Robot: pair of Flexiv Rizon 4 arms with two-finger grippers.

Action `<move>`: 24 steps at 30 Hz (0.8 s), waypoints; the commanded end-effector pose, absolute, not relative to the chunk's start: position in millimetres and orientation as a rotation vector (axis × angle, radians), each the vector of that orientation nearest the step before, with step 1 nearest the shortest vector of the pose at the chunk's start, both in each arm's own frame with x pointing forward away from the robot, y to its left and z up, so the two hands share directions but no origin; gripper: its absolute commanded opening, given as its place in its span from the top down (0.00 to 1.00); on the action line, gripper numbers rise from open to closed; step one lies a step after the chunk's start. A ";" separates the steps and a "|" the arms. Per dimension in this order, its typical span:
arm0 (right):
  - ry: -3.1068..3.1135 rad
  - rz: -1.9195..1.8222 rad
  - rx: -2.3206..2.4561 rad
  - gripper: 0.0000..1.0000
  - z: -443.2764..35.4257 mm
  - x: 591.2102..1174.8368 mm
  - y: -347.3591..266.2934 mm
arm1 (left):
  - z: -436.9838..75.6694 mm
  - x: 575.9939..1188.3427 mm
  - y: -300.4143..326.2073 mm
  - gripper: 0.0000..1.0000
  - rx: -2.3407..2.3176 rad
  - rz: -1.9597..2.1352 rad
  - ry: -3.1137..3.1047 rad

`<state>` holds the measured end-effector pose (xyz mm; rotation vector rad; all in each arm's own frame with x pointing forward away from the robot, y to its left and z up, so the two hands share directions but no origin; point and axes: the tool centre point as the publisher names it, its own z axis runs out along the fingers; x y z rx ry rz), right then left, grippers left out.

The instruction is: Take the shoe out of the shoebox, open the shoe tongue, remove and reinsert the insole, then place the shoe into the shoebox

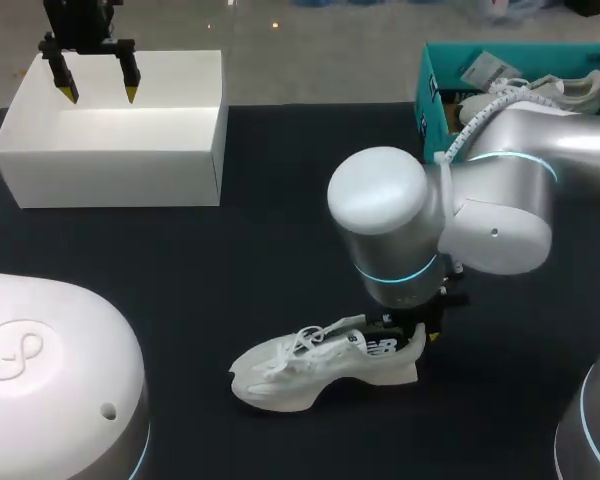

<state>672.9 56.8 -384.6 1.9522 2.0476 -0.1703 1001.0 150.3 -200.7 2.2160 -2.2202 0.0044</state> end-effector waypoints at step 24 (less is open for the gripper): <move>2.608 0.319 1.505 0.00 -289.4 641.1 59.4 | -200.3 1000.7 150.1 0.00 2.218 0.001 -2.221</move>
